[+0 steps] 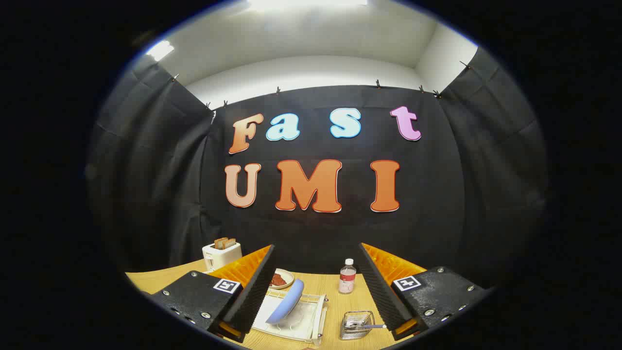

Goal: Take the plate from the dish rack, then take the spoon from the basket and place it into the plate.

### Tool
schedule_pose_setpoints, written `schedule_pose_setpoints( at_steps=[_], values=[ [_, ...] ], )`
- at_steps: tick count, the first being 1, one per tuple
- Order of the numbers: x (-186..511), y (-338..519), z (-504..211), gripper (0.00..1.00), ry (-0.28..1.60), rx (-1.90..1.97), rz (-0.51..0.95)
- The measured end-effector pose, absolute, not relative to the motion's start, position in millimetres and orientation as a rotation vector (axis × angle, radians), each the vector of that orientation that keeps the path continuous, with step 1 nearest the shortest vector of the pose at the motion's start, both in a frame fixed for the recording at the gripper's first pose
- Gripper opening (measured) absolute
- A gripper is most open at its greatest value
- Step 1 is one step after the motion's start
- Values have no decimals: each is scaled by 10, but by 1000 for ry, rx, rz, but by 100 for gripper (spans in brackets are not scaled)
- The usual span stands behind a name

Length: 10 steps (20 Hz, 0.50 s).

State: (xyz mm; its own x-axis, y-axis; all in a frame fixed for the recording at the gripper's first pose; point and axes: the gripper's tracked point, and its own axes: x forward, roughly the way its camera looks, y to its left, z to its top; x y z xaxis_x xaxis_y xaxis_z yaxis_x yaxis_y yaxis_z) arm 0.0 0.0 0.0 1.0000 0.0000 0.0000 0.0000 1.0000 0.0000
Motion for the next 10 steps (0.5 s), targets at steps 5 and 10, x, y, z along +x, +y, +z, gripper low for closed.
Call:
schedule_pose_setpoints(
  at_steps=[5,10],
  values=[
    [47,47,73,99,-4,-8,4],
    [211,253,-45,99,45,2,48]
  ],
)
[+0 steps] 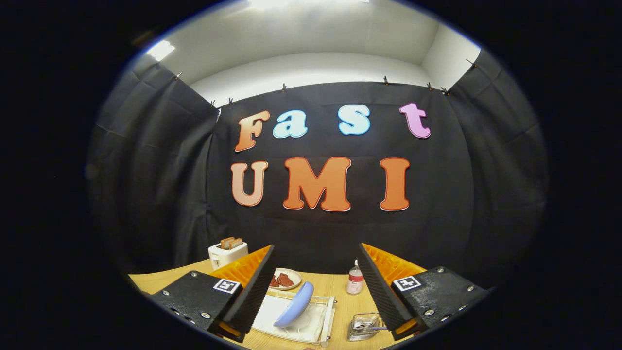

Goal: Take the plate from the dish rack, then take the spoon from the basket and place it into the plate.

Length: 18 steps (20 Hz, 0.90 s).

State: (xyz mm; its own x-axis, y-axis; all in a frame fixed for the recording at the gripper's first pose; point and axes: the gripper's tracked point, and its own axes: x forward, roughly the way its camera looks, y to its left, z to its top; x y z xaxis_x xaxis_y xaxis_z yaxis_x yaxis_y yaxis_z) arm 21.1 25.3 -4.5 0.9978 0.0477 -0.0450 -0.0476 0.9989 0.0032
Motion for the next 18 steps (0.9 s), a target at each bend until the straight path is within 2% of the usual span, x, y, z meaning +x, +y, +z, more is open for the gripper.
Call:
schedule_pose_setpoints(
  at_steps=[7,18],
  values=[
    [480,451,-500,99,190,34,100],
    [948,641,-1897,98,736,102,114]
  ],
)
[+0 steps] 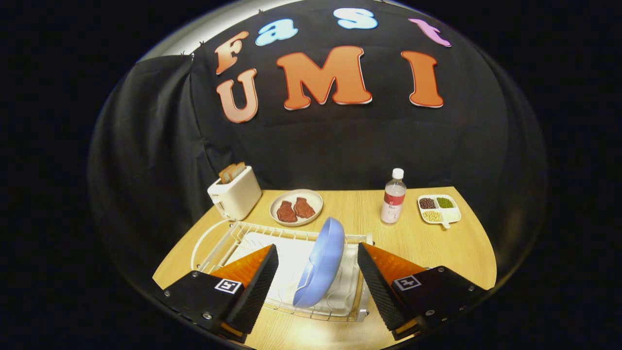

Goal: Take the plate from the dish rack, then take the spoon from the basket and place it into the plate.

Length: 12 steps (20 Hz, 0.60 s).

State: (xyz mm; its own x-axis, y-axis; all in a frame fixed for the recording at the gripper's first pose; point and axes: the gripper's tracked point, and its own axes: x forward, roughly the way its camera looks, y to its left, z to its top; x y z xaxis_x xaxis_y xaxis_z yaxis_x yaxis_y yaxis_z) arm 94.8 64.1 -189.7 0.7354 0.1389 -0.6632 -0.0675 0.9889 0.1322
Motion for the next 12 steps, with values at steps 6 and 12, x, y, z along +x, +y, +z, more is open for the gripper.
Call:
schedule_pose_setpoints(
  at_steps=[6,12],
  values=[
    [1111,792,-2357,87,978,209,122],
    [1172,760,-2670,62,1129,219,60]
  ],
)
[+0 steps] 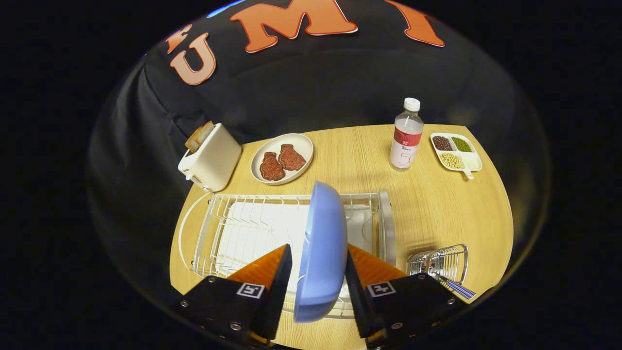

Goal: Take the plate from the dish rack, then take the spoon from the basket and place it into the plate.

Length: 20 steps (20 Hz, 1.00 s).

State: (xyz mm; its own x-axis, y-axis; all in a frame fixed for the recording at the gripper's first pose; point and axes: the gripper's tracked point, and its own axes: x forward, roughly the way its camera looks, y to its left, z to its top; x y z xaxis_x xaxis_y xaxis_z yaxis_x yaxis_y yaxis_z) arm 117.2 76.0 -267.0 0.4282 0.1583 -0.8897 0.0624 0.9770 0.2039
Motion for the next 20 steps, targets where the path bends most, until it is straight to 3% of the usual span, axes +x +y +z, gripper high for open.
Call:
schedule_pose_setpoints(
  at_steps=[1,7,14,20],
  values=[
    [1153,776,-2711,52,1149,217,54],
    [1331,522,-2519,35,1056,213,-91],
    [1251,486,-2086,34,991,131,-95],
    [1165,379,-2160,26,1016,40,-141]
  ],
)
